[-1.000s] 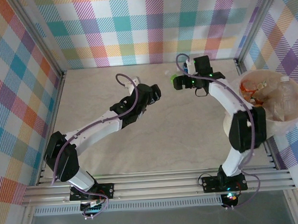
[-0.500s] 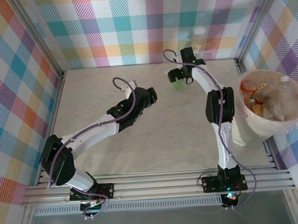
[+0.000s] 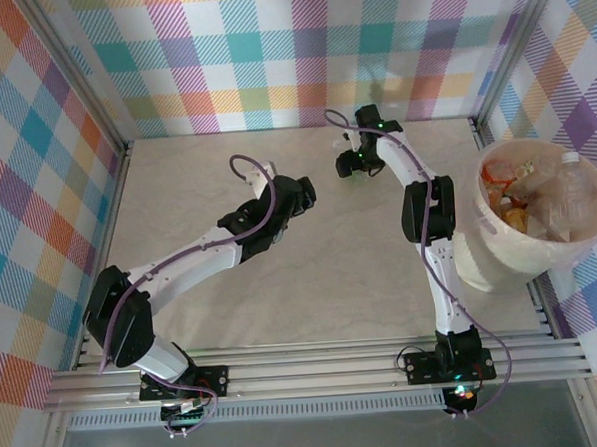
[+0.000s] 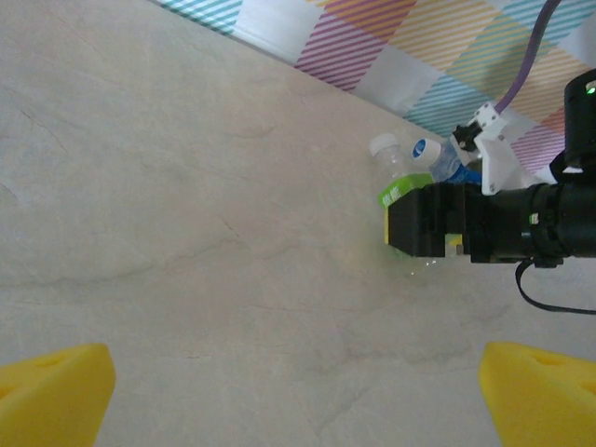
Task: Put the plastic bottles in the bin
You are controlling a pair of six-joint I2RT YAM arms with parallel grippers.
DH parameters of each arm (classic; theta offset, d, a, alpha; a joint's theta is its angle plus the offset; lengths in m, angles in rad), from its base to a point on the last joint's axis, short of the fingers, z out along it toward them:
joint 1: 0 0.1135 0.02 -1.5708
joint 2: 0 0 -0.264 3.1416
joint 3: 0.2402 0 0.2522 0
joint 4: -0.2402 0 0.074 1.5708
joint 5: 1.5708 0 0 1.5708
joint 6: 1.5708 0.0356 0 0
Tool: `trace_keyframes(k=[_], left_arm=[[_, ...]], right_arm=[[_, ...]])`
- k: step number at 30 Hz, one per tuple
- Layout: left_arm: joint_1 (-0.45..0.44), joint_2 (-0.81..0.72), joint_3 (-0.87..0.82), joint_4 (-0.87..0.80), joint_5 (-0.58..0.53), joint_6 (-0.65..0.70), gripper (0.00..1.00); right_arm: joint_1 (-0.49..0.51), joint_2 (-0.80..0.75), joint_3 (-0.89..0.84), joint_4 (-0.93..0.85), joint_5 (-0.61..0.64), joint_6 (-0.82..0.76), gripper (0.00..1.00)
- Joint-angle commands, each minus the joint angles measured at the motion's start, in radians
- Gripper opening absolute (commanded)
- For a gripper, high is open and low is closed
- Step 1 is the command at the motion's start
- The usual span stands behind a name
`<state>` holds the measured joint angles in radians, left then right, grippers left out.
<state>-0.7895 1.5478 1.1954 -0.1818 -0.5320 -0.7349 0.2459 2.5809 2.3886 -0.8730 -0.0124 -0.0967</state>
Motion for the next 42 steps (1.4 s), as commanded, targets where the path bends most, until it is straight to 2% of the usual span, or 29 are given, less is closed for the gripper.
trace_keyframes(k=[1, 4, 10, 16, 21, 24, 31, 42], left_arm=[[0.005, 0.021, 0.020, 0.026, 0.041, 0.046, 1.00], [0.004, 0.026, 0.035, 0.045, 0.085, 0.089, 1.00], [0.005, 0.006, 0.030, 0.142, 0.209, 0.178, 1.00], [-0.002, -0.003, 0.021, 0.282, 0.457, 0.250, 1.00], [-0.008, 0.003, 0.019, 0.434, 0.668, 0.257, 1.00], [-0.011, 0.014, 0.037, 0.476, 0.733, 0.250, 1.00], [-0.019, 0.054, 0.087, 0.464, 0.750, 0.227, 1.00], [-0.024, 0.138, 0.180, 0.445, 0.768, 0.169, 1.00]], right_arm=[[0.009, -0.100, -0.089, 0.060, -0.020, 0.039, 0.71], [0.009, -0.208, -0.208, 0.142, -0.029, 0.047, 0.64], [0.010, -0.498, -0.480, 0.259, -0.119, 0.041, 0.58], [0.010, -0.824, -0.725, 0.340, -0.179, 0.027, 0.55], [0.009, -1.049, -0.845, 0.353, -0.122, 0.049, 0.55], [0.001, -1.153, -0.889, 0.365, -0.066, 0.056, 0.55], [-0.070, -1.360, -0.982, 0.410, 0.050, 0.044, 0.53], [-0.321, -1.567, -1.066, 0.332, 0.315, -0.033, 0.50]])
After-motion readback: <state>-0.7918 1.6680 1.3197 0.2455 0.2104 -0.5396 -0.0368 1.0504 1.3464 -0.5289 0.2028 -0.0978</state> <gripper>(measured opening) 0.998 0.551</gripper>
